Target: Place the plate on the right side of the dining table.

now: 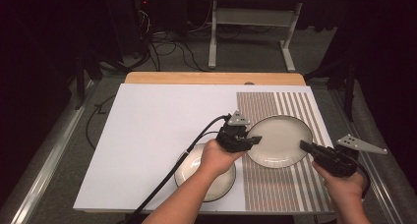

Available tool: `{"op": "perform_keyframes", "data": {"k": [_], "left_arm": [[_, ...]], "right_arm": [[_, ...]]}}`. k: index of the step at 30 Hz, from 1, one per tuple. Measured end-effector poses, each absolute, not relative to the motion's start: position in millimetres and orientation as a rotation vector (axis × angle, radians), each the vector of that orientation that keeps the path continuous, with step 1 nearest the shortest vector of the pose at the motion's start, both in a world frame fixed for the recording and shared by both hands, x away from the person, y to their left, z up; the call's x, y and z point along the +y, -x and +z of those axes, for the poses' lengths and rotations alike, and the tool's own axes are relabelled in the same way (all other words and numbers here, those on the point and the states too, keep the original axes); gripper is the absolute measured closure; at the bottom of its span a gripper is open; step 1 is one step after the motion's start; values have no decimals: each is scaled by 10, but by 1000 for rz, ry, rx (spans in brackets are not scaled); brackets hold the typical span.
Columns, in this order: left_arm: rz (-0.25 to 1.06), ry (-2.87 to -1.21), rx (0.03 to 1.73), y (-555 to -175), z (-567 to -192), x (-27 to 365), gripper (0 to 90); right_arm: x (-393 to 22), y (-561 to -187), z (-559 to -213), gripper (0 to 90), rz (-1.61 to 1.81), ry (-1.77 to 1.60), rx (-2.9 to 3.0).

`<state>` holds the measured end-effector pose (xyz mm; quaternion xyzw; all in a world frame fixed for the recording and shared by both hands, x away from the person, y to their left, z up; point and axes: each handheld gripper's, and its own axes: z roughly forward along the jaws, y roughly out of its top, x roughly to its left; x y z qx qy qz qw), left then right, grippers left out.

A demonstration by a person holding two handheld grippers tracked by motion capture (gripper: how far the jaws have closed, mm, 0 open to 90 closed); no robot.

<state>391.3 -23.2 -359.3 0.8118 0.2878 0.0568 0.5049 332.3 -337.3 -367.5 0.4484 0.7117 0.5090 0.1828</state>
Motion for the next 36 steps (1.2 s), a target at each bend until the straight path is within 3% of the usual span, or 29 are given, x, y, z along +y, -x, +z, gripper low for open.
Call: {"op": "perform_keyframes", "data": {"k": [36], "left_arm": [[88,-2059,753,-4233,-3844,-675,691]], "right_arm": [[-3675,-3469,-3912,854,1347,-1387,1972]]}}
